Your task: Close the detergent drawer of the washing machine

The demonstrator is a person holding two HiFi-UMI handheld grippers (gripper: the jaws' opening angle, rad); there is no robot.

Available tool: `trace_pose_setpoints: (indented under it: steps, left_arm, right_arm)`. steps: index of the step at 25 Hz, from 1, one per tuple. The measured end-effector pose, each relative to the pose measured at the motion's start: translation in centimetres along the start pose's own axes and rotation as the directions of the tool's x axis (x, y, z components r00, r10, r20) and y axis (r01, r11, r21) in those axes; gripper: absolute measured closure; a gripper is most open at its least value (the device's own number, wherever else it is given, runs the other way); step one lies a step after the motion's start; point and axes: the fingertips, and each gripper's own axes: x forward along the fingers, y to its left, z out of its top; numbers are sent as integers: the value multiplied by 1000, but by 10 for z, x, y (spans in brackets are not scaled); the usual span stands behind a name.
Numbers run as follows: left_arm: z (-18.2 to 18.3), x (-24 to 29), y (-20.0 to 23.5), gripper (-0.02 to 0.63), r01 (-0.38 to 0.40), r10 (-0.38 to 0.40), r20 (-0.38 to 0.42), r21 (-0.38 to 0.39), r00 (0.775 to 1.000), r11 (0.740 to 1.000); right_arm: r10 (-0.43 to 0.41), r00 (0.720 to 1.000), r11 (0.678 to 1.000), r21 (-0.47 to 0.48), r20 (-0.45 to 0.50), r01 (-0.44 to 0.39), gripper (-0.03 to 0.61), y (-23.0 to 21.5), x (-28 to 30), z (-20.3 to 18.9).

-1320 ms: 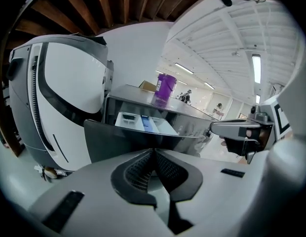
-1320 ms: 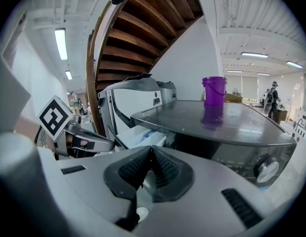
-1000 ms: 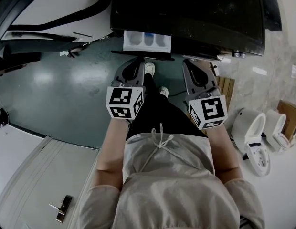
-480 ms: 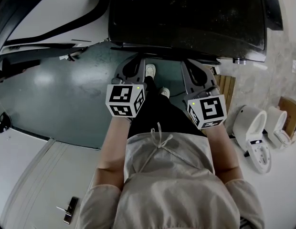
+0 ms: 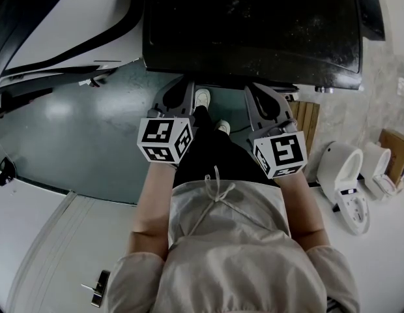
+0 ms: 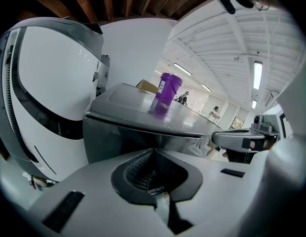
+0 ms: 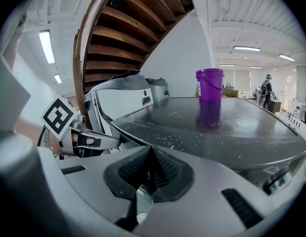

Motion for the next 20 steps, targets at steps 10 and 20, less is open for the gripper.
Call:
trace_pose_setpoints:
  steps: [10,20]
  left_arm:
    - [3,3,1,595,15,-15,5,23,1000,1000]
    - [1,1,2,595,44,-44,-16,59,999,997]
  right_arm:
    - [-9,1000,1000,-2,-2,9,574,-8,7,1]
    - [-32,1000,999,1,0,32,574,-11,-2,3]
